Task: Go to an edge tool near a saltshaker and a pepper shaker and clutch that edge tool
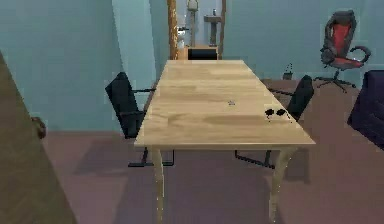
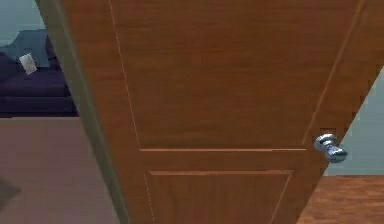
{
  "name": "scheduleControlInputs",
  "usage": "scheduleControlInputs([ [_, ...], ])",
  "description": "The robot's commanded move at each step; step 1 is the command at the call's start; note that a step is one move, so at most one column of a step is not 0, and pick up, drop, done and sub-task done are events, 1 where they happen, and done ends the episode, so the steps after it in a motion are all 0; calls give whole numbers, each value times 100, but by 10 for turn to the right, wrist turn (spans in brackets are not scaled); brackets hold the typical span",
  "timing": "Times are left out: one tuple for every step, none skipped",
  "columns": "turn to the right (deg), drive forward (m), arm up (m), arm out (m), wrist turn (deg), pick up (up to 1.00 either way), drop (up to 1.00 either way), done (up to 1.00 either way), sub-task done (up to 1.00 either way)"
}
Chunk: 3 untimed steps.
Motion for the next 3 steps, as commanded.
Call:
scheduleControlInputs([
  [450, 0, 0, 0, 0, 0, 0, 0, 0],
  [450, 0, 0, 0, 0, 0, 0, 0, 0],
  [450, 0, 0, 0, 0, 0, 0, 0, 0],
])
